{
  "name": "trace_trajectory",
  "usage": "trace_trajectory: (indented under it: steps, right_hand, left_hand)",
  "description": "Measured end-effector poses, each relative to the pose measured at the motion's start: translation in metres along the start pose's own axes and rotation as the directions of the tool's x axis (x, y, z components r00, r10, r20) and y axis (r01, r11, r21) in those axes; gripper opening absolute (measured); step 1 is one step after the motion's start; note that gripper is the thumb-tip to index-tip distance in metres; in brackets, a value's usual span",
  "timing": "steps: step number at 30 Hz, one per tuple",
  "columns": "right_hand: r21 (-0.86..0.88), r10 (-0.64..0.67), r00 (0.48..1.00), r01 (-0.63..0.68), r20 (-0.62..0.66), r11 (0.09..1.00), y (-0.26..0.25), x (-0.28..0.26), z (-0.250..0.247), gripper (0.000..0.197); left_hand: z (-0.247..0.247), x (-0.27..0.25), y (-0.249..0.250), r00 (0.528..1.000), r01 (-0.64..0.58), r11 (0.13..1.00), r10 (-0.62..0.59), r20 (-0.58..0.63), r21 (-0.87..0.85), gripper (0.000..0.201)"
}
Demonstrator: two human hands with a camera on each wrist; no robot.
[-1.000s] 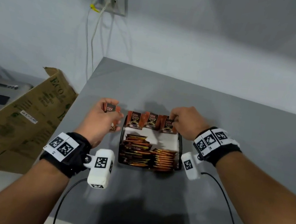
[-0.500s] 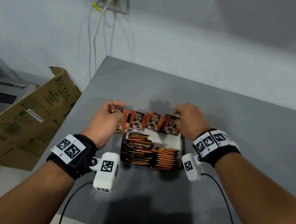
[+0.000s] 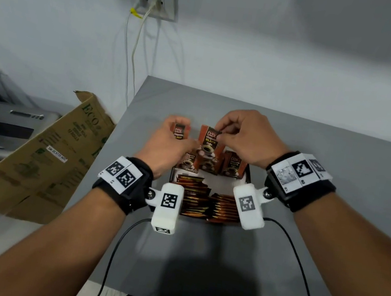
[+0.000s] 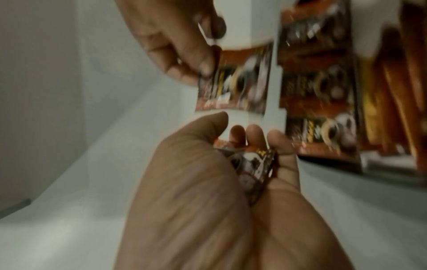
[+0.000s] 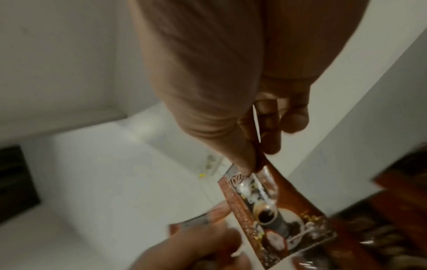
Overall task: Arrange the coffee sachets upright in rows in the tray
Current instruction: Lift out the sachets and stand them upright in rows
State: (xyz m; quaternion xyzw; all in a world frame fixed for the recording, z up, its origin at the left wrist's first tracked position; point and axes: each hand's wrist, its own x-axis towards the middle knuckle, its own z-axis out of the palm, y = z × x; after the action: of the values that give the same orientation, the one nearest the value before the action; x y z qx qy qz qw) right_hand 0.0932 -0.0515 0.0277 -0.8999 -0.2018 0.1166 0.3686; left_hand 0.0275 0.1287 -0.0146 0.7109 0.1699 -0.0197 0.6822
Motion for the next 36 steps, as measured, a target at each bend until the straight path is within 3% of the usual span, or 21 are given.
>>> trace_trajectory:
  steps: [4,9,18,22,26,36]
  right_hand:
    - [-0.166,0.103,0.99,-0.086,0.095,0.982,0.023,0.008,0.021,0.011]
    - [-0.3,0.15,0.974,-0.093,0.17,0.949,0.033,0.012,0.044,0.011]
    - [-0.419,0.117,0.981,-0.042,0.155,0.907,0.036,0.012,0.048,0.013]
    - [-0.454,0.108,0.983,-0.031,0.145,0.89,0.035,0.011,0.049,0.012]
    - [-0.458,0.085,0.986,-0.009,0.147,0.889,0.034,0.012,0.049,0.009]
    - [-0.458,0.046,0.988,0.027,0.148,0.889,0.036,0.013,0.049,0.009]
  left_hand:
    - [-0.02,0.007,-0.016,0.997,0.027,0.997,-0.022,-0.074,0.072,0.04]
    - [-0.032,0.016,-0.033,0.995,0.023,0.974,0.0,-0.101,0.226,0.037]
    - [-0.021,0.039,-0.03,0.994,-0.069,0.881,0.019,0.11,0.469,0.055]
    - [-0.017,0.042,-0.034,0.988,-0.098,0.851,0.022,0.15,0.517,0.053]
    - [-0.02,0.046,-0.038,0.992,-0.117,0.83,0.066,0.112,0.545,0.04]
    - [-0.022,0.043,-0.04,0.99,-0.139,0.83,0.131,0.055,0.54,0.035]
